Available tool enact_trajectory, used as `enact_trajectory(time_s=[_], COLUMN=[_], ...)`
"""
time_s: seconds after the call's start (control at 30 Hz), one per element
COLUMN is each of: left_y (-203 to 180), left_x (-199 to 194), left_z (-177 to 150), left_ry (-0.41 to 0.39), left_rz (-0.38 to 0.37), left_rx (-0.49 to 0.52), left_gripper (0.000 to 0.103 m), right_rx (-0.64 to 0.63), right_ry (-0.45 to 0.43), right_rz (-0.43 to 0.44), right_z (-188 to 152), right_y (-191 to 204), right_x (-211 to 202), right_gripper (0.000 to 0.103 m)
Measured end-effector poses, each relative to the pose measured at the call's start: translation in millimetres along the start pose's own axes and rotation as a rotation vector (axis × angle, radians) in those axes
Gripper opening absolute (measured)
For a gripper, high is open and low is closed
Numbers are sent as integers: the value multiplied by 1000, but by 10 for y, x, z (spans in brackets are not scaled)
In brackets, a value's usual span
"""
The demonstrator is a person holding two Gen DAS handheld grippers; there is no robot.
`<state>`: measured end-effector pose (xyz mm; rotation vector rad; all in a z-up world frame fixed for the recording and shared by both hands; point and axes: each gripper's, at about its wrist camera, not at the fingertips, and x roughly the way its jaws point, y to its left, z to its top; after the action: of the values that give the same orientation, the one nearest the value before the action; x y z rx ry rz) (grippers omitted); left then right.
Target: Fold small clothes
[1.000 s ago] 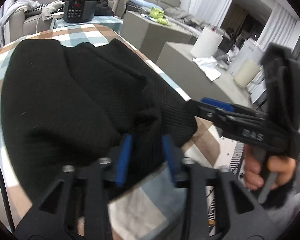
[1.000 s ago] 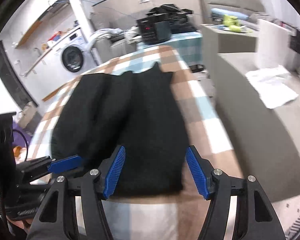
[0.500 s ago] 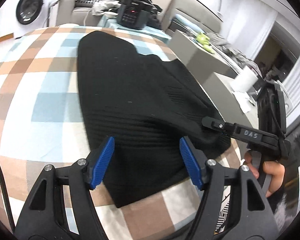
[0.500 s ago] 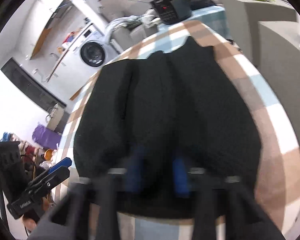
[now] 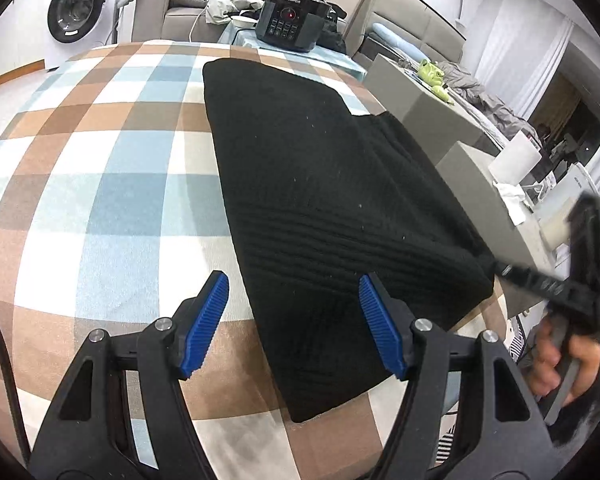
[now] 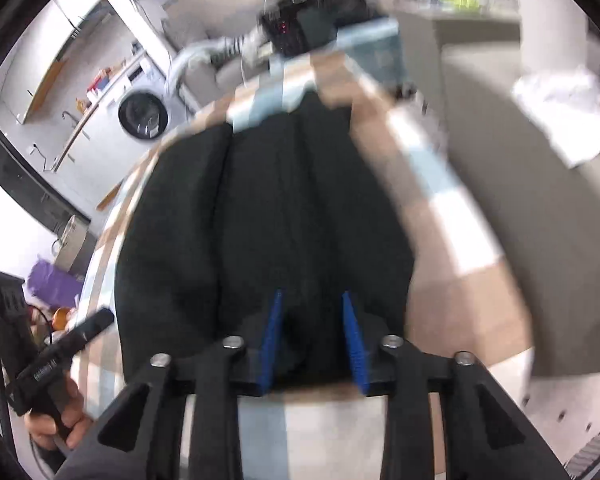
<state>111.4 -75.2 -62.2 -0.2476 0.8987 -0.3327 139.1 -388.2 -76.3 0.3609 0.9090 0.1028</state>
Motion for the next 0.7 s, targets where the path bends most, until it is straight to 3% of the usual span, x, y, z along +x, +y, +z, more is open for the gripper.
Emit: enact_trajectory(time_s=[0.13, 0.17, 0.37, 0.43, 0.47, 0.5, 0.53, 0.63, 0.7], left_y=[-92, -136, -202, -180, -166, -152, -131, -68, -34], left_x=[137, 174, 188, 198, 195, 183, 166, 117, 79], left_z=[-28, -37, -108, -113, -114, -112, -107, -75, -47], left_ry=[22, 27, 45, 59, 64, 63, 58, 45, 40], left_rz=[-14, -8, 11, 27, 38, 45, 45, 44, 39], left_rx=[12, 23, 47, 42, 39, 35, 29, 2, -17], left_gripper=[65, 65, 65, 65, 65, 65, 65, 65, 65], right_rx=[-78, -92, -162, -163, -164, -178, -203, -259, -252], right_ry=[-30, -23, 129, 168, 163, 157, 148, 29, -32], right_rz=[41, 55, 181, 185, 190, 213, 248, 263, 202], right_z=[186, 198, 401, 413, 415, 421, 424, 444, 502], right_y=[217, 280, 744, 814, 833, 852, 881, 949, 929], right_x=[-48, -9, 810, 1009, 1044, 1047, 1005, 676, 487], right_gripper=[34, 40, 43, 38, 29, 11, 7, 5, 4])
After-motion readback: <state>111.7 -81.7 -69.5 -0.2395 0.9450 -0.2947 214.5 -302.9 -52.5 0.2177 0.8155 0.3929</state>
